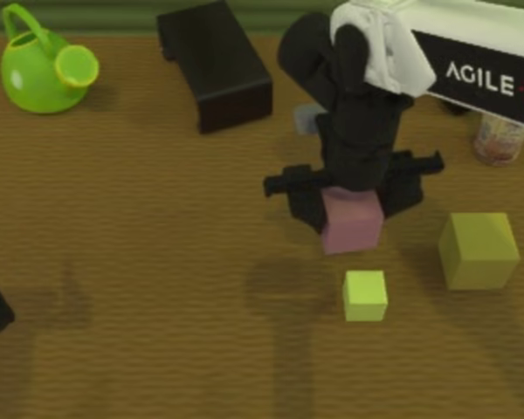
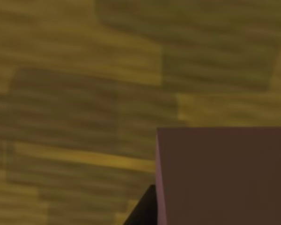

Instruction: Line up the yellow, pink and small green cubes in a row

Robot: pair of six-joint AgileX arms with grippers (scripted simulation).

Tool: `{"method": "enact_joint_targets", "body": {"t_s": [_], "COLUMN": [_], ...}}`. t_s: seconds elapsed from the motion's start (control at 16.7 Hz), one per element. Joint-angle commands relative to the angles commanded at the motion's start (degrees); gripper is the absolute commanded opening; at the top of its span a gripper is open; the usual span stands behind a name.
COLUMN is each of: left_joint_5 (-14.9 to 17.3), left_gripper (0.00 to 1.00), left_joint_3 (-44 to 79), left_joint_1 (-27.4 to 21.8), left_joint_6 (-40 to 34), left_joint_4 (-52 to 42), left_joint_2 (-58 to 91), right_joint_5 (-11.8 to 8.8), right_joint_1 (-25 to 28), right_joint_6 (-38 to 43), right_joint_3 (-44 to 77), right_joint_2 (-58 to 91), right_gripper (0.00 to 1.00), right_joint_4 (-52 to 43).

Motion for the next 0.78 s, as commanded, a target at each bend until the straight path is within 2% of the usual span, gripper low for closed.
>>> {"method": "enact_joint_targets", "body": {"t_s": [0.36, 0.78], "left_joint_5": [0.00, 0.00], "left_gripper": [1.00, 1.00], "left_joint_3": [0.00, 0.00], "left_joint_1": [0.00, 0.00], "left_joint_6": [0.00, 0.00], "left_joint_4": [0.00, 0.00], "left_joint_2": [0.00, 0.00], "right_joint_5": [0.14, 0.11], "right_joint_1": [8.36, 9.21], "right_joint_6": [16.74, 18.47], "right_joint_3": [-3.77, -4.24], "right_joint_2": [-3.94, -4.34], "right_gripper": [0.00, 0.00], "right_joint_4": [-0.17, 0.14]}}
